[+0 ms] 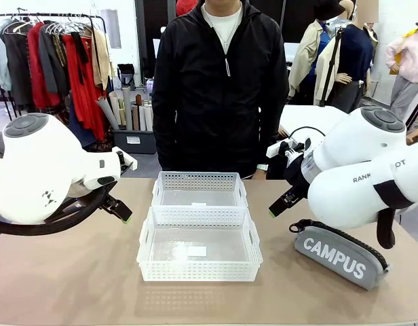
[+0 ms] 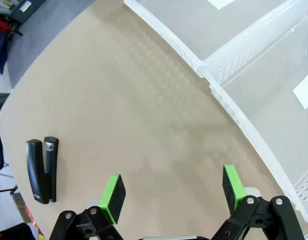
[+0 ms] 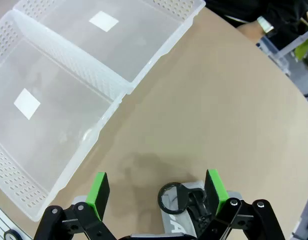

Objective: Distribute items into two baskets.
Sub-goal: Pick up the Pencil pouch that the person points to.

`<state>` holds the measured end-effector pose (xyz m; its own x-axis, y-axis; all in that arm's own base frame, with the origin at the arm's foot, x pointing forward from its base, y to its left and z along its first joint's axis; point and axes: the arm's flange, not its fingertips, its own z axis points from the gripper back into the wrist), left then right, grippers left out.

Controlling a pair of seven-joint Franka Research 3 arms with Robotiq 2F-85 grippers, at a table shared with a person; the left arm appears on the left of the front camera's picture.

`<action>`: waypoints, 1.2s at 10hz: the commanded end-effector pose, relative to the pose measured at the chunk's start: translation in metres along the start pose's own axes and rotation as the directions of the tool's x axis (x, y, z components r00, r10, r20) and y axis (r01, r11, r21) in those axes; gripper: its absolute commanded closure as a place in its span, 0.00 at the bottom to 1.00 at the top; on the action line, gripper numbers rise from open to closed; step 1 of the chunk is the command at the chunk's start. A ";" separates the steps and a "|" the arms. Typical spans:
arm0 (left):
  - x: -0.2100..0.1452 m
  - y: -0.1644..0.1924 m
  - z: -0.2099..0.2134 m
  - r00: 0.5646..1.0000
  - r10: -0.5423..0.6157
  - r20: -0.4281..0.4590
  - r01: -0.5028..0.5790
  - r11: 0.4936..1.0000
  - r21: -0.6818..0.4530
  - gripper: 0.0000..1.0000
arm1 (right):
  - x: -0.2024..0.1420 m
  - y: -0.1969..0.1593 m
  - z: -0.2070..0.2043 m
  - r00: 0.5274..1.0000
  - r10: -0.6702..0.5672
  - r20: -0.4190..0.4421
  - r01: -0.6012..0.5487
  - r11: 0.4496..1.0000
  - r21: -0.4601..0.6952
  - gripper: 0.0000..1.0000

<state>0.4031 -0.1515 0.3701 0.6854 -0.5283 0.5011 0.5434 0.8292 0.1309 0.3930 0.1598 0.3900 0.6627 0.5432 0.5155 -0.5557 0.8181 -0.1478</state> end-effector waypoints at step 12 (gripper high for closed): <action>0.022 0.076 0.026 0.996 0.036 -0.087 -0.047 0.990 -0.130 0.00 | 0.016 -0.060 0.028 0.999 -0.013 -0.036 0.019 0.988 0.152 0.00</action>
<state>0.4333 -0.1175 0.4068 0.7358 -0.4973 0.4597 0.5476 0.8363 0.0281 0.4156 0.1297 0.4219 0.7003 0.5142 0.4951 -0.5676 0.8218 -0.0506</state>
